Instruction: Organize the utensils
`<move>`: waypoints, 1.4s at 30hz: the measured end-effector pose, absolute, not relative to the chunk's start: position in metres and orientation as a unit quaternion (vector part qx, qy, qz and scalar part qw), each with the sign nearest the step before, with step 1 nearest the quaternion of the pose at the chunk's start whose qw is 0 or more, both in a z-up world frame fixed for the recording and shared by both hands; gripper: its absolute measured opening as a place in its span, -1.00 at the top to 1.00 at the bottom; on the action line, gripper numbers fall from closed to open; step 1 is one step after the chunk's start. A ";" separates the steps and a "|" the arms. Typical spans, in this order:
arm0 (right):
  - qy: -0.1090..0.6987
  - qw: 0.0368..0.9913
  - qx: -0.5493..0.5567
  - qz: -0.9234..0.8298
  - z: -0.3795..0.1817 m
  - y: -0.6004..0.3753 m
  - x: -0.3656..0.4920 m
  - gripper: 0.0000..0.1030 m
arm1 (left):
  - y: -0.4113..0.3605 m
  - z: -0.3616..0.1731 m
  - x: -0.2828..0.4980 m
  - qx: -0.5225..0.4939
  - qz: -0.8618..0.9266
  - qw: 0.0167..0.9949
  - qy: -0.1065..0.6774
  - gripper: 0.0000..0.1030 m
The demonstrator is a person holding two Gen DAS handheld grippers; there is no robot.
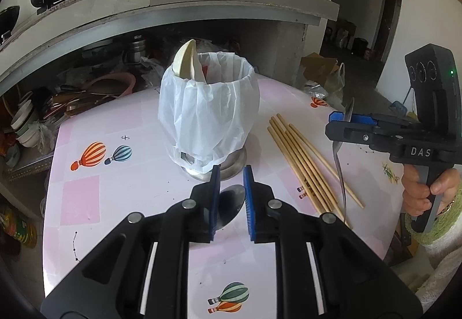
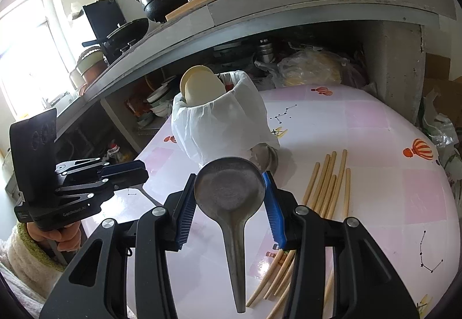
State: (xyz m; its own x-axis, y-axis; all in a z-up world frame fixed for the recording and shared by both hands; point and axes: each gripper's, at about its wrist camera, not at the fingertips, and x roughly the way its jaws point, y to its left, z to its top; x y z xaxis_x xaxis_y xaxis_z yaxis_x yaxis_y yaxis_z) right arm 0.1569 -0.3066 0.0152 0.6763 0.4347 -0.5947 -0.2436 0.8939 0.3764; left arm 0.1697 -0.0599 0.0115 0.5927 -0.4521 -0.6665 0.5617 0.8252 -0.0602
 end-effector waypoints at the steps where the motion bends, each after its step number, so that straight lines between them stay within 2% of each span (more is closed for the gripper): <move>1: 0.356 0.906 0.135 0.187 0.015 -0.308 0.157 0.15 | -0.061 0.011 0.170 0.080 -0.286 0.888 0.350 0.71; 42: 0.365 0.902 0.157 0.172 0.000 -0.333 0.159 0.15 | -0.102 -0.027 0.199 0.106 -0.299 0.860 0.399 0.68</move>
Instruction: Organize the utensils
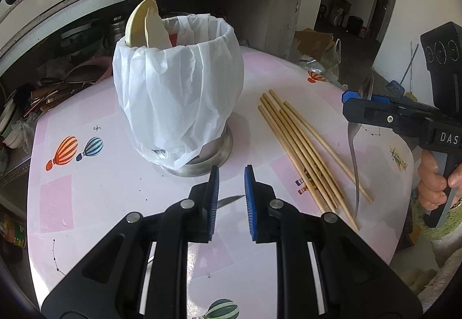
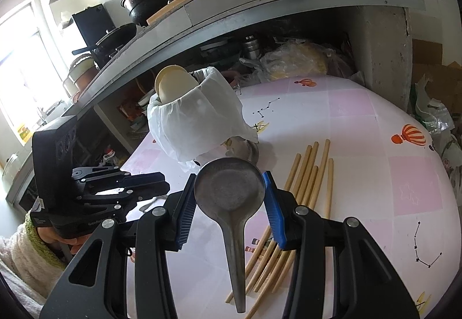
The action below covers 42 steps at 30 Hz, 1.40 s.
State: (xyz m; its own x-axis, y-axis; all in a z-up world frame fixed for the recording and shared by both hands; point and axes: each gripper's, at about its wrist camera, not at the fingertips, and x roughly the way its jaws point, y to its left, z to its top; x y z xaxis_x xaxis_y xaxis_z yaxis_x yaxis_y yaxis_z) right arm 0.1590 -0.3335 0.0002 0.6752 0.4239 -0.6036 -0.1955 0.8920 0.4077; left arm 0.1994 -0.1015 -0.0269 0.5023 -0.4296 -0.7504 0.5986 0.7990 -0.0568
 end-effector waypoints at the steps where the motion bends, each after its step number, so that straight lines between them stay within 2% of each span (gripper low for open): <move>1: 0.365 0.901 0.157 0.171 0.000 -0.334 0.159 0.15 | -0.101 -0.029 0.200 0.105 -0.298 0.860 0.401 0.68; 18: 0.371 0.898 0.158 0.176 -0.001 -0.329 0.162 0.15 | -0.090 -0.052 0.203 0.104 -0.283 0.855 0.422 0.67; 22: 0.372 0.897 0.157 0.181 0.000 -0.324 0.164 0.15 | -0.081 -0.063 0.204 0.104 -0.274 0.854 0.431 0.50; 27: 0.374 0.893 0.164 0.189 0.000 -0.319 0.166 0.15 | -0.067 -0.080 0.217 0.100 -0.257 0.849 0.451 0.45; 33: 0.378 0.891 0.161 0.195 0.001 -0.312 0.167 0.15 | -0.057 -0.102 0.231 0.104 -0.247 0.840 0.472 0.28; 42: 0.383 0.888 0.160 0.197 0.000 -0.308 0.168 0.15 | -0.053 -0.109 0.233 0.100 -0.242 0.835 0.485 0.25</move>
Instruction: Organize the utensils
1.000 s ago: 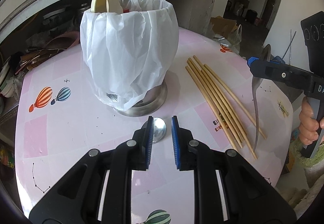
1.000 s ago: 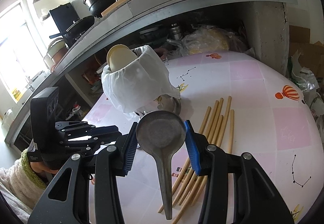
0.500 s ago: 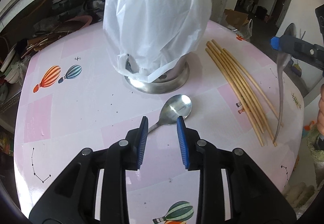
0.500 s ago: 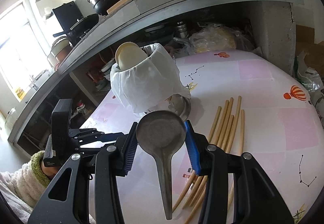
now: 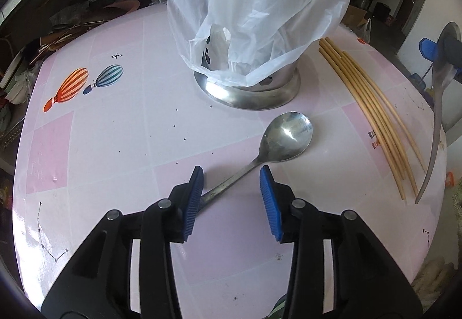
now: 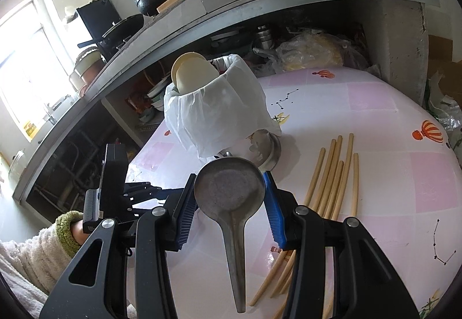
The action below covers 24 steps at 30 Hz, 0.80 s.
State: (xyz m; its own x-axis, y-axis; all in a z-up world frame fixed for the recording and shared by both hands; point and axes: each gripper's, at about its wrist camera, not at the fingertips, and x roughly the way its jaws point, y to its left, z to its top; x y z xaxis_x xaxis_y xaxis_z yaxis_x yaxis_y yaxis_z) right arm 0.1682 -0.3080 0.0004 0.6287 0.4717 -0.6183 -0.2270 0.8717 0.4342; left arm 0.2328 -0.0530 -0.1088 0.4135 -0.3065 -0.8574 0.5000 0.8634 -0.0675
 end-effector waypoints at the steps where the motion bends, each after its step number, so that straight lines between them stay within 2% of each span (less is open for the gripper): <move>1: 0.383 0.888 0.159 0.197 0.001 -0.308 0.168 0.15 | -0.053 -0.108 0.232 0.096 -0.243 0.832 0.489 0.25; 8: 0.384 0.887 0.161 0.198 0.001 -0.307 0.168 0.15 | -0.057 -0.107 0.217 0.080 -0.254 0.813 0.518 0.32; 10: 0.384 0.887 0.162 0.198 0.001 -0.307 0.168 0.15 | -0.061 -0.108 0.210 0.087 -0.252 0.811 0.522 0.49; 15: 0.383 0.887 0.165 0.198 0.001 -0.307 0.166 0.15 | -0.073 -0.109 0.198 0.126 -0.226 0.816 0.517 0.75; 19: 0.381 0.887 0.172 0.199 0.000 -0.308 0.163 0.15 | -0.082 -0.110 0.186 0.148 -0.205 0.821 0.511 0.79; 24: 0.384 0.881 0.188 0.204 -0.002 -0.309 0.160 0.15 | -0.075 -0.106 0.175 0.120 -0.183 0.825 0.521 0.82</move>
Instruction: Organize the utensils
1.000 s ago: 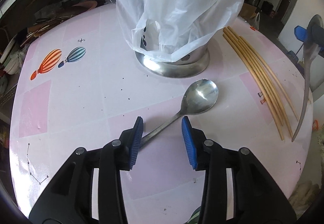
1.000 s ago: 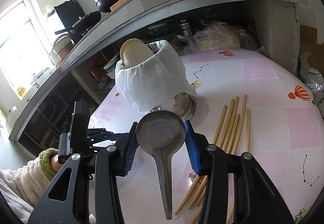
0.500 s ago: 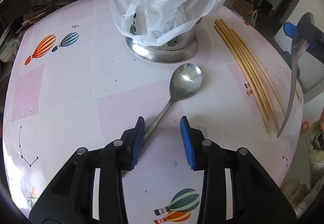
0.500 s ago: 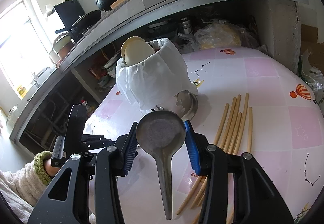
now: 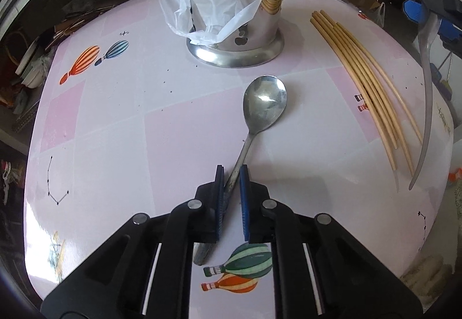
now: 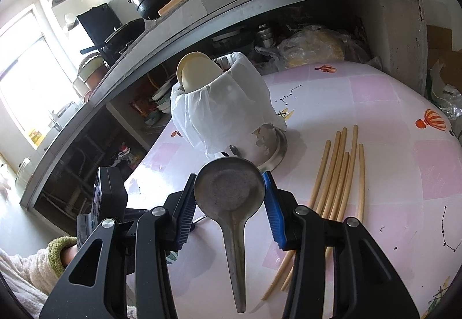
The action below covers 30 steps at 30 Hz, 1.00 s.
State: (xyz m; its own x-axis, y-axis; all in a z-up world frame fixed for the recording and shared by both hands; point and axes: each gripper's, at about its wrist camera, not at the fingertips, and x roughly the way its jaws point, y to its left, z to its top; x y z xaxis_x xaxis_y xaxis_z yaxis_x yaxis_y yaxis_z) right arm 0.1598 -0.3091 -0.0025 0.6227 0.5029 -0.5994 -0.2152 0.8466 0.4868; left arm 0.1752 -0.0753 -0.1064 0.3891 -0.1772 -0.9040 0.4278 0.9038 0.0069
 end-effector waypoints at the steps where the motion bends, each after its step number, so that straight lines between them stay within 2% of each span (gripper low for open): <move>1: 0.385 0.880 0.190 0.205 -0.004 -0.309 0.159 0.15 | -0.071 -0.106 0.175 0.108 -0.178 0.825 0.526 0.82; 8: 0.394 0.872 0.201 0.210 -0.012 -0.303 0.158 0.15 | -0.038 -0.105 0.157 0.001 -0.167 0.810 0.562 0.81; 12: 0.397 0.869 0.205 0.212 -0.014 -0.302 0.157 0.15 | -0.034 -0.097 0.165 -0.018 -0.187 0.807 0.559 0.44; 17: 0.394 0.870 0.208 0.211 -0.013 -0.303 0.155 0.15 | -0.053 -0.085 0.186 0.018 -0.223 0.808 0.545 0.24; 22: 0.394 0.871 0.210 0.207 -0.012 -0.306 0.154 0.15 | -0.070 -0.091 0.203 0.065 -0.235 0.800 0.549 0.20; 30: 0.395 0.870 0.212 0.206 -0.014 -0.310 0.156 0.15 | -0.064 -0.093 0.217 0.063 -0.233 0.805 0.542 0.24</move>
State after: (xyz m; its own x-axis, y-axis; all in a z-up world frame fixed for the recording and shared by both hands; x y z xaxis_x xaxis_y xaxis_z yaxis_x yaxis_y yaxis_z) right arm 0.1564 -0.3099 -0.0144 0.6032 0.5251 -0.6003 -0.1909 0.8258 0.5306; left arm 0.2169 -0.0638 -0.0934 0.3043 -0.3072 -0.9017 0.4437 0.8833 -0.1512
